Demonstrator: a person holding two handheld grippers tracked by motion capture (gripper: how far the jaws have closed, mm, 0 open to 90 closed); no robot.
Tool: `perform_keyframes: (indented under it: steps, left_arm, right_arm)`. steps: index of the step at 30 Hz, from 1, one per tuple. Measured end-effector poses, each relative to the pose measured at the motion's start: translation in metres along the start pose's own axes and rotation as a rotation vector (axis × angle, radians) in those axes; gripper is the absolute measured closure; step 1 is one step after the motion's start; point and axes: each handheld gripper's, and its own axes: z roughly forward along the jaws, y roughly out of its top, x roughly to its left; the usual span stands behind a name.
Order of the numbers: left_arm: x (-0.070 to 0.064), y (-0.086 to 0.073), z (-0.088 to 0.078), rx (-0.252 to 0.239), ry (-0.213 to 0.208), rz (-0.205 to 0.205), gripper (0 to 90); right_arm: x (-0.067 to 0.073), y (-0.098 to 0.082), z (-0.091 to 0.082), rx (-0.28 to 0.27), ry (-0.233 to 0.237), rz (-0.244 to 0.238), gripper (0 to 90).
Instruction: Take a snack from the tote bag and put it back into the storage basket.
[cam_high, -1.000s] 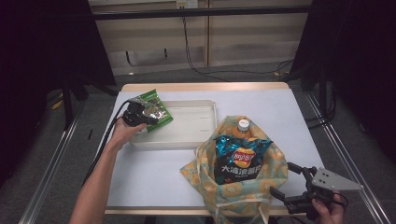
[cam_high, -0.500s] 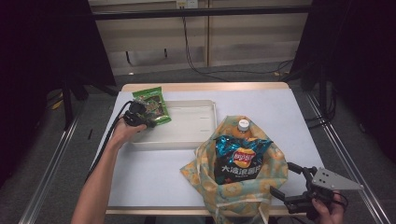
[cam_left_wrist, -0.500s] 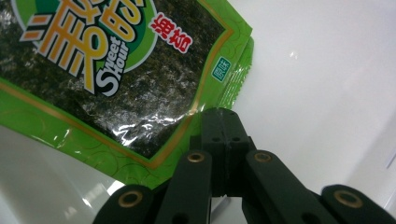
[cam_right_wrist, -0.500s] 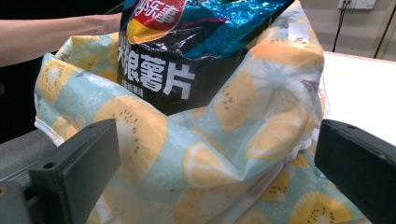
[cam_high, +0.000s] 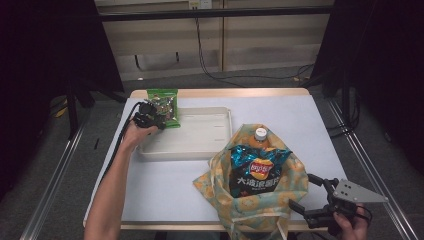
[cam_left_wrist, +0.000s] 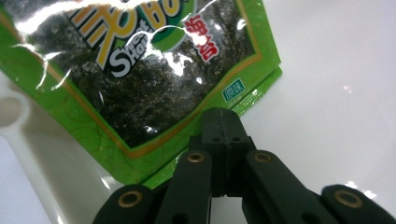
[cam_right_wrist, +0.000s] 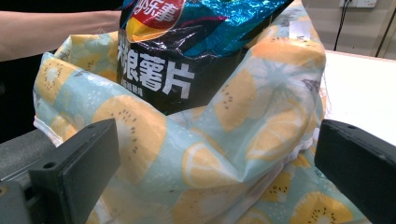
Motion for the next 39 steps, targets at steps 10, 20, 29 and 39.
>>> perform_keyframes:
  steps: [10,20,29,39]
  left_arm:
    - [0.006,0.008,0.005,0.009,0.033,-0.016,90.0]
    - [0.009,0.009,0.009,-0.038,0.046,-0.046,87.9]
    - [0.007,0.009,0.006,-0.026,0.029,-0.036,81.9]
    - [0.009,0.004,-0.009,-0.042,0.011,-0.045,77.2]
  right_arm:
    - [0.0,0.0,-0.001,-0.003,-0.009,0.001,0.0]
    - [0.0,0.0,-0.001,-0.003,-0.007,0.0,0.0]
    - [0.0,0.0,0.0,-0.001,-0.006,0.003,0.0]
    - [0.001,0.0,0.0,-0.005,-0.005,0.001,0.0]
